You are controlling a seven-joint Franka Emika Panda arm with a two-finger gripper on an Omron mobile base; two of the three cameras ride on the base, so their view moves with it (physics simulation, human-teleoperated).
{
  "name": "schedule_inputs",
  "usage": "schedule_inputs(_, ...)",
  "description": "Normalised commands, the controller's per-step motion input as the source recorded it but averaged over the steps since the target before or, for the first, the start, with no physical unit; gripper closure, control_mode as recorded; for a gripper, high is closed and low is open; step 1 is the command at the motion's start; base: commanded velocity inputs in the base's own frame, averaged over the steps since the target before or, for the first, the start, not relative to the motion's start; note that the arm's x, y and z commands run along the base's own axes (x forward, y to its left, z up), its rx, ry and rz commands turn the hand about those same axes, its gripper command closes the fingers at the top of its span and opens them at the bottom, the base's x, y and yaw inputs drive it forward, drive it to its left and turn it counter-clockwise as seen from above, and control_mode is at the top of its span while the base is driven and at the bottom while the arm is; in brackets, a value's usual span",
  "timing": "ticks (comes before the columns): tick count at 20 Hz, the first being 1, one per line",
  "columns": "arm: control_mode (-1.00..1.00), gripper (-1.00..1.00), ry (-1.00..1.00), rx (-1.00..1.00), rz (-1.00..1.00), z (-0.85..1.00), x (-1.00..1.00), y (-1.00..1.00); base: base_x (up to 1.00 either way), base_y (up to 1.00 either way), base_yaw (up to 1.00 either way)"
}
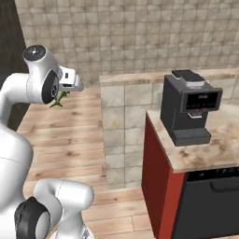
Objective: Take the cheese, fish, and potato from the fridge and place them on the plate on the dining counter to create an appetizer plate.
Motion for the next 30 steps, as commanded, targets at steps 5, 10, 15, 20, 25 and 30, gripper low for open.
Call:
schedule_inputs(5,1.0,1.0,0.0,0.0,0.0,0.0,0.0,0.0,0.73,1.0,-0.12)
schedule_inputs(10,1.0,1.0,0.0,0.0,0.0,0.0,0.0,0.0,0.81,1.0,-0.05)
schedule_inputs(15,1.0,1.0,0.0,0.0,0.0,0.0,0.0,0.0,0.89,1.0,-0.13)
schedule_inputs(20,1.0,1.0,0.0,0.0,0.0,0.0,0.0,0.0,0.98,0.97,-0.46)
schedule_inputs(25,1.0,1.0,0.0,0.0,0.0,0.0,0.0,0.0,1.0,0.96,-0.6)
schedule_inputs(30,1.0,1.0,0.0,0.0,0.0,0.0,0.0,0.0,0.99,1.0,-0.63)
